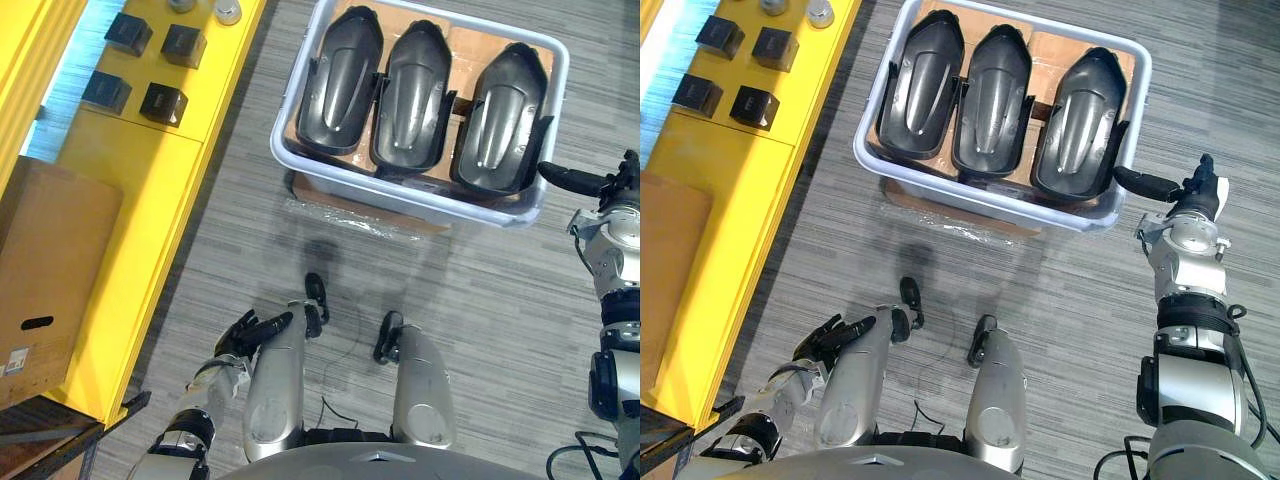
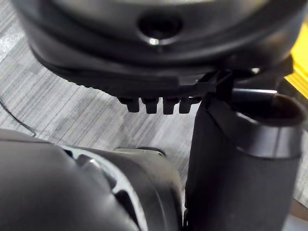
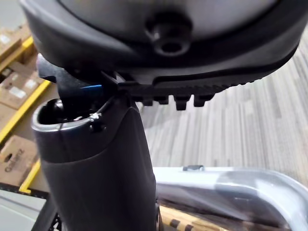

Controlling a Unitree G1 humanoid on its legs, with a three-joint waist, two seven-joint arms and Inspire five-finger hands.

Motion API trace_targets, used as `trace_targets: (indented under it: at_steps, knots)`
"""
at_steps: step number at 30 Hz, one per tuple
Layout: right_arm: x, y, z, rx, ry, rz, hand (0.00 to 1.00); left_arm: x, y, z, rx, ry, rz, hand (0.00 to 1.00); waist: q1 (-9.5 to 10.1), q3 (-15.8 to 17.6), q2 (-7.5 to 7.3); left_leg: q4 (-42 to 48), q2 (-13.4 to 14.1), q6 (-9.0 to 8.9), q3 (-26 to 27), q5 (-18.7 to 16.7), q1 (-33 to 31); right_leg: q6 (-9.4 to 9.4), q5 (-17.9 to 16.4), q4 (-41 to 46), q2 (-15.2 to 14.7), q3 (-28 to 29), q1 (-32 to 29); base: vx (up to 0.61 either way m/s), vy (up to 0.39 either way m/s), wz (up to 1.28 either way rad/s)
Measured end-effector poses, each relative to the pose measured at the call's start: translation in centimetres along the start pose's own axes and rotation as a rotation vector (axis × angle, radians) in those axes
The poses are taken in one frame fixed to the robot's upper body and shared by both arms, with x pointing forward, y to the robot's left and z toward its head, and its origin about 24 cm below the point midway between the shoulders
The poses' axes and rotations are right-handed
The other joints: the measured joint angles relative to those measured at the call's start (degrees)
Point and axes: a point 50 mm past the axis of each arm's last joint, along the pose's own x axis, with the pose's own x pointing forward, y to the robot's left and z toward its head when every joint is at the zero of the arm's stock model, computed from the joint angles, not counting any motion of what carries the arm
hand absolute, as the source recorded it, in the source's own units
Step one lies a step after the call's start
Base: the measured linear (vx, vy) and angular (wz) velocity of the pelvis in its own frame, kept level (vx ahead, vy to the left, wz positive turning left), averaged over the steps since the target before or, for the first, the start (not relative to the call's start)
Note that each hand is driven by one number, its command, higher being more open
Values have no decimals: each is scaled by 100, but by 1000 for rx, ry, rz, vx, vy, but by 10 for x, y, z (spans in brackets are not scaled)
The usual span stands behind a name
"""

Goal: Walk over and take three plastic housings, then place them on the shelf

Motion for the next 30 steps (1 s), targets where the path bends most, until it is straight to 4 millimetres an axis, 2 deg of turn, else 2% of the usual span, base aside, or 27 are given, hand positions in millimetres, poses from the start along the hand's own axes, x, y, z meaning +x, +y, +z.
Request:
trace_targets:
  at_steps: [4, 12, 13, 16, 19, 24, 28, 30]
  knots:
    - [4, -3, 22, -39, -50, 13, 100, 2, -11, 2, -9, -10, -27, 100, 48, 38, 164, -1, -44, -2, -52, 73, -129, -77, -68, 175, -44, -62, -157, -18, -37, 10]
    - [5, 10, 43, -90, -110, 38, 100, 4, -18, 6, -8, -25, -50, 100, 171, 36, 194, -15, -87, -77, -124, 169, -318, -181, -205, 506, -174, -139, -423, -41, -28, 9]
    - [5, 12, 45, -94, -116, 46, 0, 4, -18, 6, -8, -24, -52, 100, 169, 36, 194, -12, -95, -81, -123, 173, -316, -188, -225, 545, -194, -141, -434, -58, -16, 5]
    - [5, 15, 52, -112, -126, 54, 0, 4, -18, 6, -10, -25, -63, 100, 166, 35, 194, -20, -105, -89, -122, 201, -340, -200, -251, 624, -217, -135, -488, -45, -10, 2]
    - [5, 17, 50, -175, -110, 59, 0, 4, -18, 7, -14, -26, -71, 100, 169, 36, 194, -30, -103, -95, -117, 218, -350, -204, -253, 643, -220, -136, -506, -14, -2, 0]
    - [7, 8, 49, -239, -82, 28, 0, 4, -18, 6, -14, -26, -72, 100, 153, 34, 190, -45, -101, -94, -116, 234, -342, -205, -251, 641, -221, -142, -501, 0, 0, 0]
    - [9, 8, 34, -304, 9, 3, 0, 4, -19, 6, -15, -26, -74, 100, 169, 31, 184, -121, -101, -69, -120, 309, -276, -207, -251, 612, -216, -180, -442, -1, -7, 3]
    - [9, 8, 27, -283, 48, 2, 0, 4, -21, 5, -22, -23, -76, 100, 155, 30, 182, -130, -93, -78, -155, 316, -245, -209, -250, 572, -206, -244, -369, 2, -16, 8]
